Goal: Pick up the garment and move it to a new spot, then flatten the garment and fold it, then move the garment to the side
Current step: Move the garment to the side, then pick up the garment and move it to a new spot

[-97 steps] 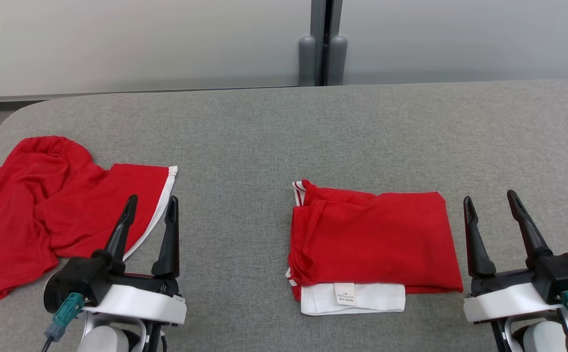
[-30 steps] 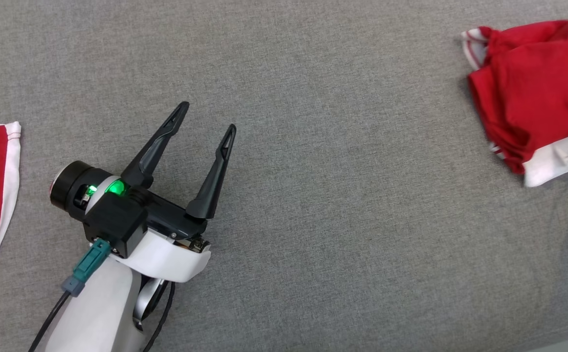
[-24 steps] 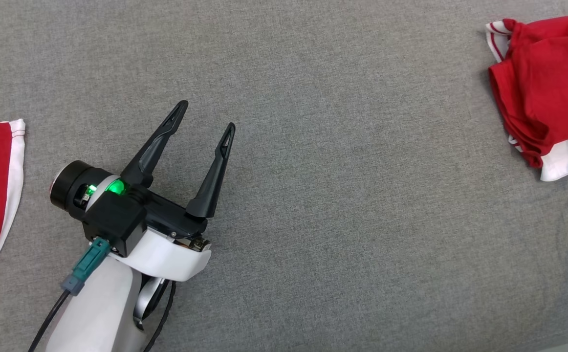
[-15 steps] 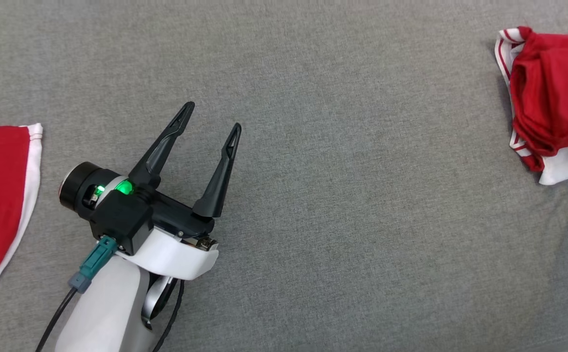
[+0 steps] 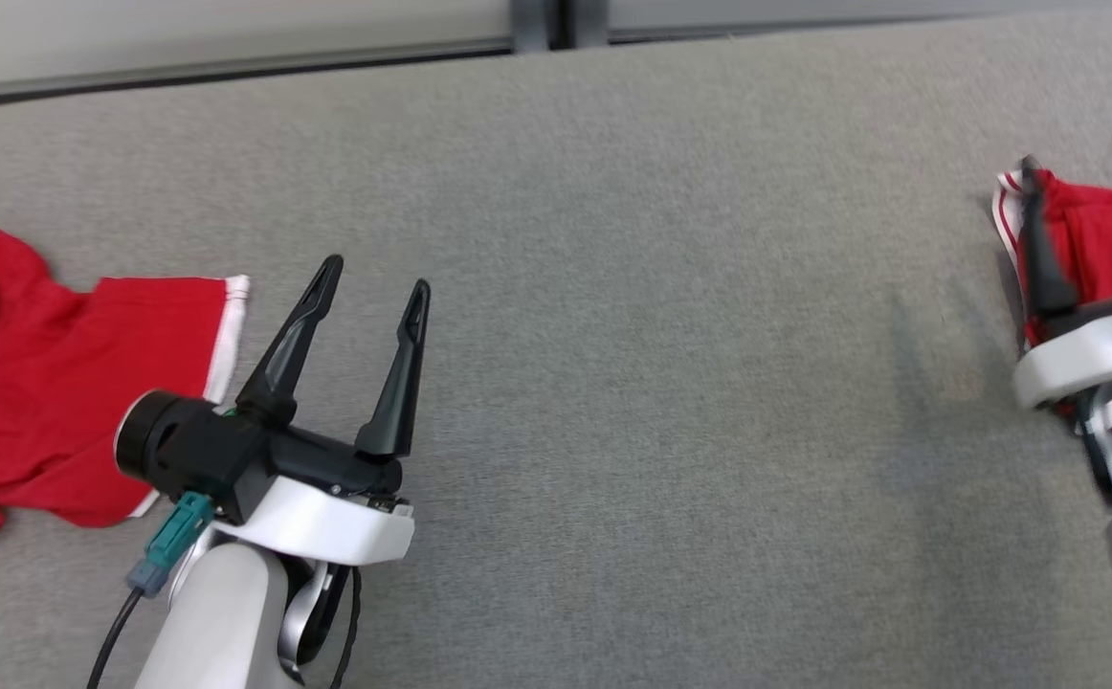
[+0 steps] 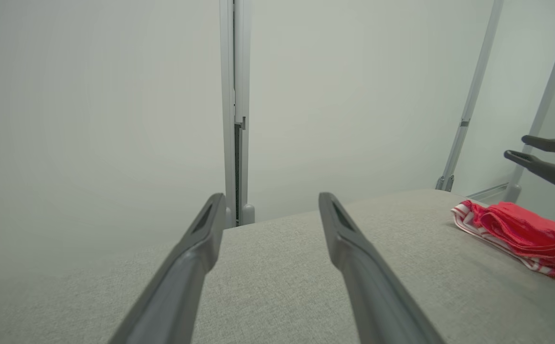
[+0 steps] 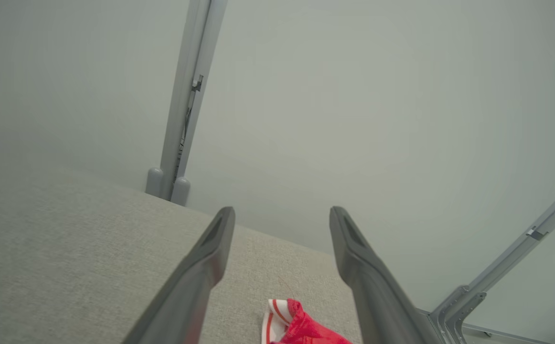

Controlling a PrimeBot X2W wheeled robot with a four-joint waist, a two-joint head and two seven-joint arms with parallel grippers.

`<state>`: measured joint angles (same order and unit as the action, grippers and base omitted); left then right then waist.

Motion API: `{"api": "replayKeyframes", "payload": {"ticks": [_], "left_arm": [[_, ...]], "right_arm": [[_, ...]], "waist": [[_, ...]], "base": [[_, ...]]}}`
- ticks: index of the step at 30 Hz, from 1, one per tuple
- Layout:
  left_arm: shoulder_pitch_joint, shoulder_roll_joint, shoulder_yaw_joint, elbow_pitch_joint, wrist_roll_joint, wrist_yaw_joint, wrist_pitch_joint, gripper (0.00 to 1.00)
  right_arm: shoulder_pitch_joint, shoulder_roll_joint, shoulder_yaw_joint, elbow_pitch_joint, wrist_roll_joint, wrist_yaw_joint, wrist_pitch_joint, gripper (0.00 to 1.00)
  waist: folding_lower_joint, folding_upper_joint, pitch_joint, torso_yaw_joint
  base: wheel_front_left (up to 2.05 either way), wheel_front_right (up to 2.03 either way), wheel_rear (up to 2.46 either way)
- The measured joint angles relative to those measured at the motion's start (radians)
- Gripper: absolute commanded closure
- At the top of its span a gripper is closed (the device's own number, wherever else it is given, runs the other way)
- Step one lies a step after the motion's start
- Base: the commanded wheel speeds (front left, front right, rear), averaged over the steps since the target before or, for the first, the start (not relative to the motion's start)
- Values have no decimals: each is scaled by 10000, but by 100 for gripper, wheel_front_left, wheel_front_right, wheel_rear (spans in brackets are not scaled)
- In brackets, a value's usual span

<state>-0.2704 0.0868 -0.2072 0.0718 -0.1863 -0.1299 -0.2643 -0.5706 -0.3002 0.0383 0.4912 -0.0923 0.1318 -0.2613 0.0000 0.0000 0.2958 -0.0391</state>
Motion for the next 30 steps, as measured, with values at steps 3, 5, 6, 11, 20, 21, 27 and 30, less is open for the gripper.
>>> {"api": "replayKeyframes", "payload": {"ticks": [3, 5, 6, 11, 20, 21, 27, 30], "left_arm": [[284, -59, 251, 161, 15, 0, 0, 0], [456, -125, 416, 251, 15, 0, 0, 0], [531, -153, 514, 291, 15, 0, 0, 0], [993, -290, 853, 502, 48, 0, 0, 0], [1892, -355, 1089, 694, 86, 0, 0, 0], [1949, -357, 1083, 723, 86, 0, 0, 0], [2073, -370, 1152, 846, 23, 0, 0, 0], [2145, -370, 1166, 872, 12, 0, 0, 0]], "right_arm": [[668, 464, 276, -640, 426, 0, -2, 0], [1177, 767, 330, -972, 631, 0, -12, 0], [1442, 920, 313, -1156, 729, 0, -15, 0], [2581, 1668, 148, -1802, 936, 0, -17, 0], [4306, 2424, -82, -2410, 1197, 0, -17, 0], [4432, 2449, -86, -2428, 1239, 0, -17, 0], [4826, 2491, -21, -2506, 1306, 0, -17, 0], [4894, 2497, 155, -2497, 1561, 0, -17, 0]], "waist": [[0, 0, -418, 309], [0, 0, -673, 521], [0, 0, -793, 636], [0, 0, -1373, 1125], [0, 0, -2144, 1632], [0, 0, -2183, 1664], [0, 0, -2287, 1759], [0, 0, -2299, 1736]], "base": [[0, 0, 0], [0, 0, 0], [0, 0, 0], [0, 0, 0], [0, 0, 0], [0, 0, 0], [0, 0, 0], [0, 0, 0]]}}
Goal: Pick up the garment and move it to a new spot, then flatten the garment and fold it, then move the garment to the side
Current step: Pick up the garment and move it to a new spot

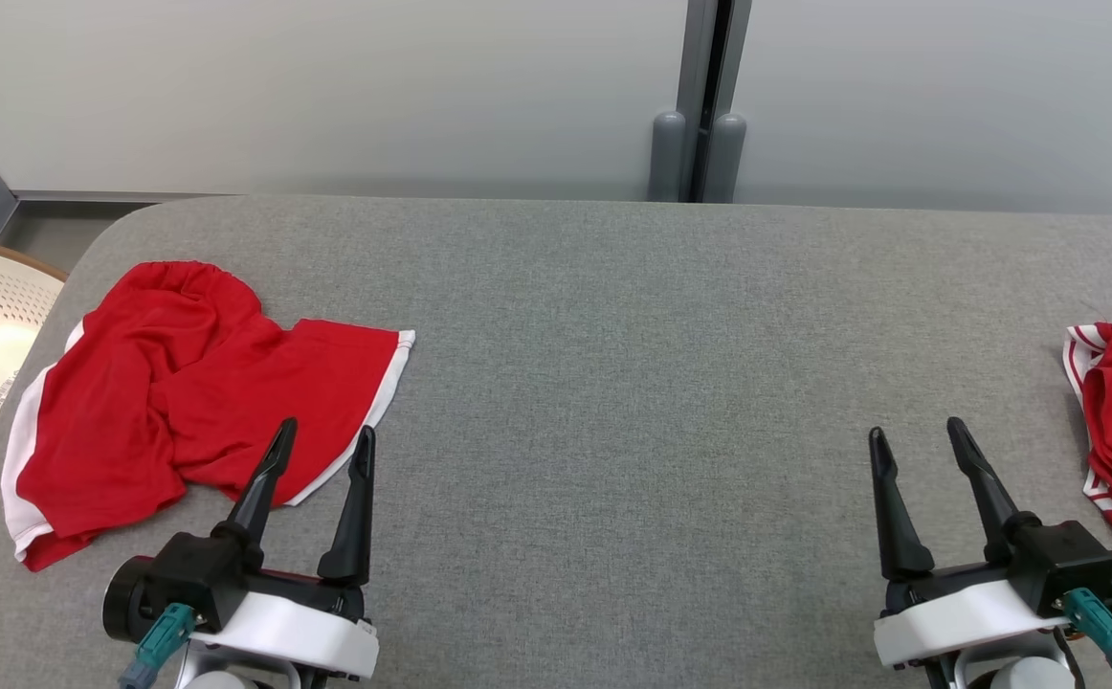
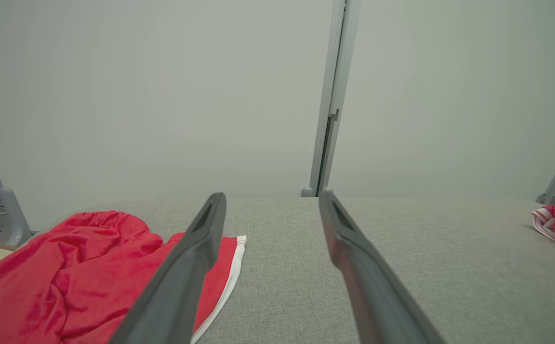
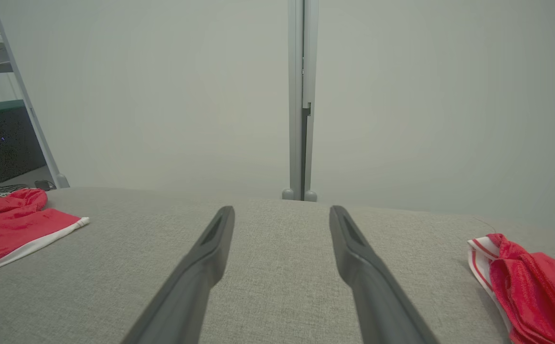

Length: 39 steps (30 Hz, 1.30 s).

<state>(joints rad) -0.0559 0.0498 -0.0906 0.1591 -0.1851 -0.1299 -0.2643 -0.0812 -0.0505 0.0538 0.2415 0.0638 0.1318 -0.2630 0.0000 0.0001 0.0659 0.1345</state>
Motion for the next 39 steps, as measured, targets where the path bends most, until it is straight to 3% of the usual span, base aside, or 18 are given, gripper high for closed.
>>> {"api": "replayKeyframes", "payload": {"ticks": [23, 29, 39], "left_arm": [[12, -6, -79, 190, -90, 0, 0, 0], [-153, -8, -86, 261, -253, 2, 0, 0], [-187, -4, 430, 341, -290, 77, 0, 0]], "right_arm": [[7, 0, 197, 56, 307, -2, 0, 0], [13, 0, 621, 81, 510, -2, 0, 0], [-244, 6, 1444, 545, 698, -2, -4, 0]], "waist": [[-1, 0, -67, 53], [0, 0, 46, 657], [0, 0, 152, 2317]], "base": [[0, 0, 0], [0, 0, 0], [0, 0, 0]]}}
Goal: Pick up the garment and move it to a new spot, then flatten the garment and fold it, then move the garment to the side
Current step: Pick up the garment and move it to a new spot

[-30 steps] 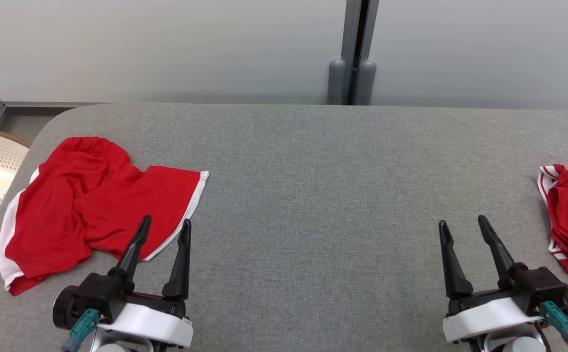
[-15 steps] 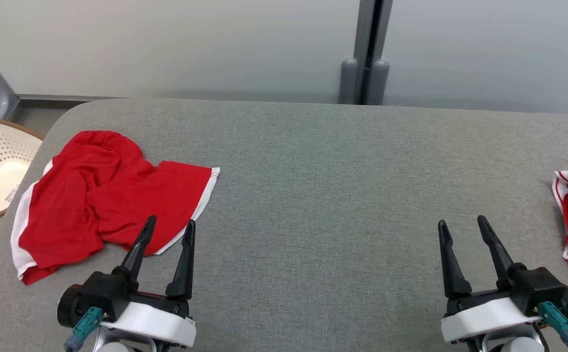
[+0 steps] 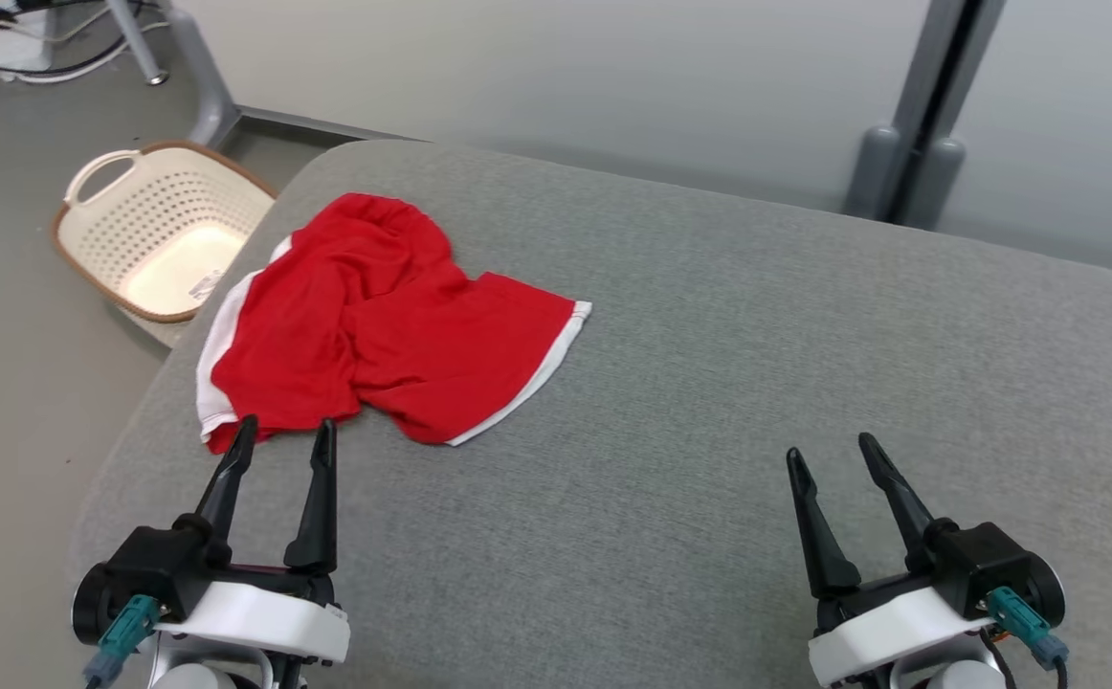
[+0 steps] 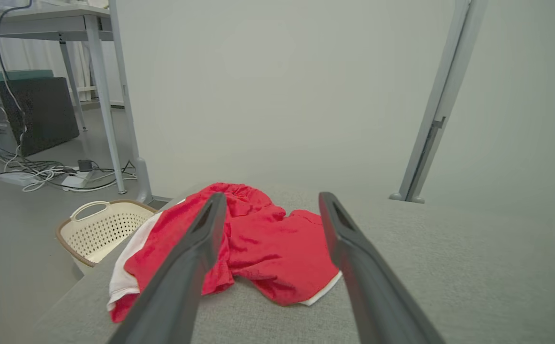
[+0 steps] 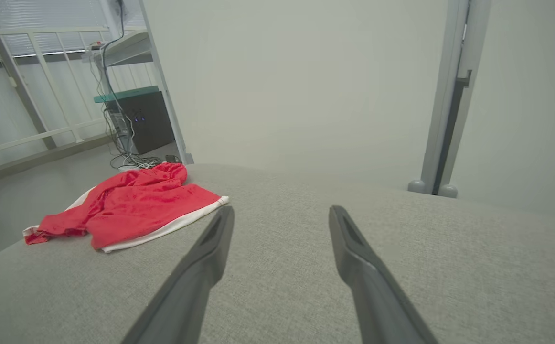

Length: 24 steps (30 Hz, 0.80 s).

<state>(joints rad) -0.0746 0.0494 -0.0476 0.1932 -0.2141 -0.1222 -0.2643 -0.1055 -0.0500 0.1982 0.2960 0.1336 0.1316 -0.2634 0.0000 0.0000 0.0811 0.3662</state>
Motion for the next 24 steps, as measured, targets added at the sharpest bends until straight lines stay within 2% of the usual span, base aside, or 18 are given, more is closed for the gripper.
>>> {"api": "replayKeyframes", "payload": {"ticks": [7, 11, 14, 24], "left_arm": [[67, -6, 717, 86, 71, 15, 0, 0], [158, 10, 1152, 81, 102, 19, 0, 0], [238, -2, 1152, 44, 422, 17, 0, 0], [-2, -2, 1590, 255, 159, 10, 0, 0]], "right_arm": [[-76, 4, 343, 330, 238, 0, 0, 0], [-109, 10, 577, 449, 326, 0, 0, 0], [-242, 10, 640, 500, 324, 0, 0, 0], [-285, 10, 384, 502, 196, 0, 0, 0]], "waist": [[0, 0, -105, 1056], [0, 0, -222, 1408], [0, 0, -198, 1451], [0, 0, -4, 1215]], "base": [[0, 0, 0], [0, 0, 0], [0, 0, 0], [0, 0, 0]]}}
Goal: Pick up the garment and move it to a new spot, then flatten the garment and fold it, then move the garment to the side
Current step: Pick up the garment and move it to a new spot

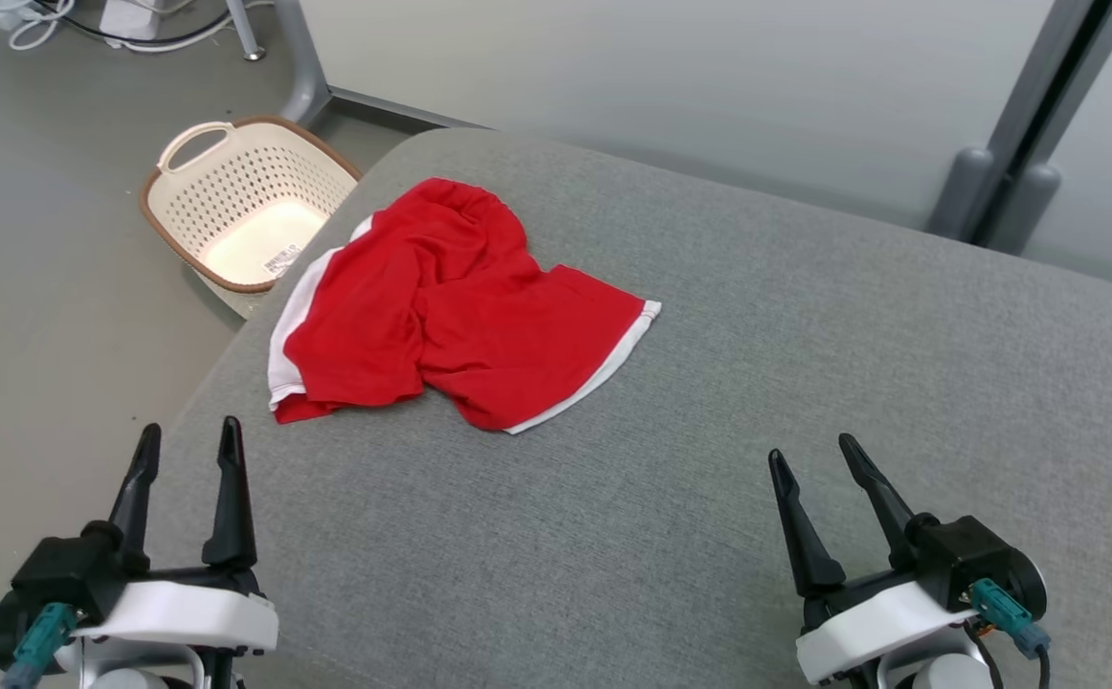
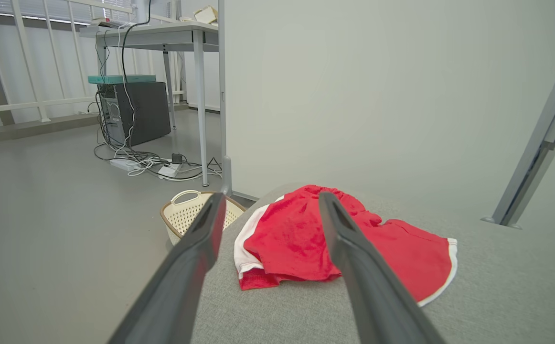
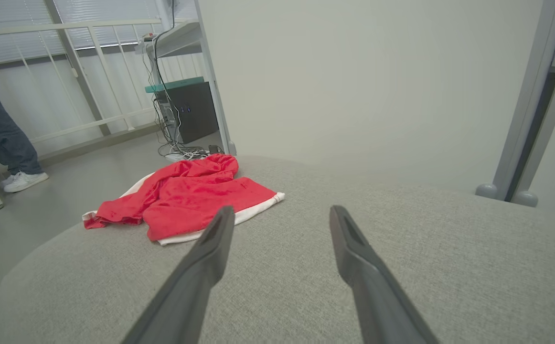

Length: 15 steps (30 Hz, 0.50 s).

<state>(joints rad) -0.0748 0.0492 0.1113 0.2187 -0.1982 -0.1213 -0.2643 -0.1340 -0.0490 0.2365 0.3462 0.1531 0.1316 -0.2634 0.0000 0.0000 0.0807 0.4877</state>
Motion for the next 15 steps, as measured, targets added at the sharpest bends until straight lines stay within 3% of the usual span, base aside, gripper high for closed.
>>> {"api": "replayKeyframes", "payload": {"ticks": [6, 10, 15], "left_arm": [[-851, 230, 328, 963, 75, -25, 2, 0], [-1906, 640, 339, 2543, -58, -61, 19, 0], [-3441, 1367, -128, 4554, -830, -84, 986, 0]], "right_arm": [[-230, 0, -437, -104, -477, 0, 0, 0], [-551, 0, -830, -196, -928, 0, 0, 0], [-821, 0, -1277, -359, -1371, 0, 23, 0]], "waist": [[0, 0, 591, -301], [0, 0, 1131, -512], [0, 0, 1825, -781]], "base": [[0, 0, 0], [0, 0, 0], [0, 0, 0]]}}
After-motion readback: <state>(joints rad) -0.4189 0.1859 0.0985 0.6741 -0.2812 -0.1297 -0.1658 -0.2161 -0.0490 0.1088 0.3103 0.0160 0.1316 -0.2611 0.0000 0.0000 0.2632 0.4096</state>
